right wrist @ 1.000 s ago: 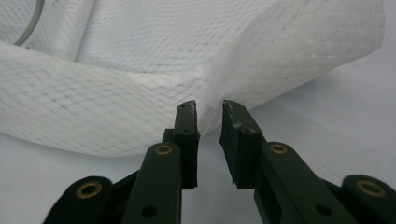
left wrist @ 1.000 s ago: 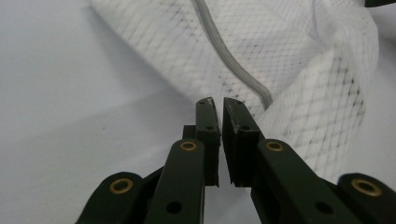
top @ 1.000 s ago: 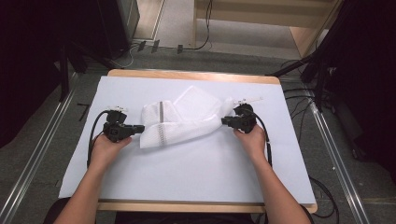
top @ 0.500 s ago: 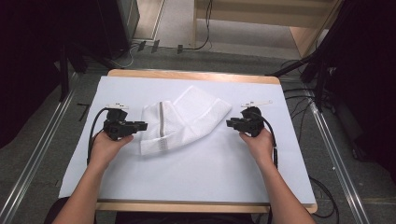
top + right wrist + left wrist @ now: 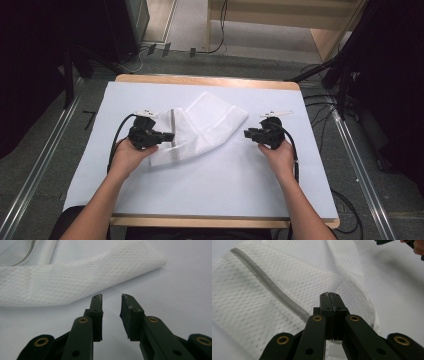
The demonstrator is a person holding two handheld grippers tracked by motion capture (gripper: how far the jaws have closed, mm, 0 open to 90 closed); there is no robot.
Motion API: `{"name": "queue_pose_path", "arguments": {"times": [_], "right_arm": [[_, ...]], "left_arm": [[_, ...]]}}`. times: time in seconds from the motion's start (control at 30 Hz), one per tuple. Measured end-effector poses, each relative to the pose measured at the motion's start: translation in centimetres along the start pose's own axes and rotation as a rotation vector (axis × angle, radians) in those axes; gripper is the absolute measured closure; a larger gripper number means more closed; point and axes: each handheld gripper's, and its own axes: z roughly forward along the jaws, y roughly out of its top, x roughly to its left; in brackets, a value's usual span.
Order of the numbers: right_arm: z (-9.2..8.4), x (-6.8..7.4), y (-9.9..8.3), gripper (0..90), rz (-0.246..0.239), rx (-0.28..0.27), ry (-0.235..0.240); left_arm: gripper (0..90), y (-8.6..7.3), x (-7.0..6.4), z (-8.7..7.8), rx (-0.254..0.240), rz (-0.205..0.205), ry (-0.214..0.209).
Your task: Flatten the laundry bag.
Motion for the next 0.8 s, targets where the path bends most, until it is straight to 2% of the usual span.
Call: {"name": "queue_pose_path", "arguments": {"times": [0.33,0.47,0.67,0.8], "right_arm": [[-0.3,0.0,-0.2,73.4,0.000,-0.007,0.001],[-0.2,0.1,-0.2,73.5,-0.003,-0.004,0.002],[-0.4,0.3,0.0,73.5,-0.010,-0.014,0.002],[-0.5,0.3,0.1,73.7,-0.005,-0.020,0.000]], "left_arm": [[90.0,-0.3,-1.7,1.2,0.040,0.033,-0.060],[90.0,-0.8,-3.1,1.4,0.060,0.059,-0.089],[89.8,-1.1,-4.6,1.6,0.070,0.087,-0.103],[89.0,-1.7,-6.0,2.1,0.078,0.107,-0.136]]}}
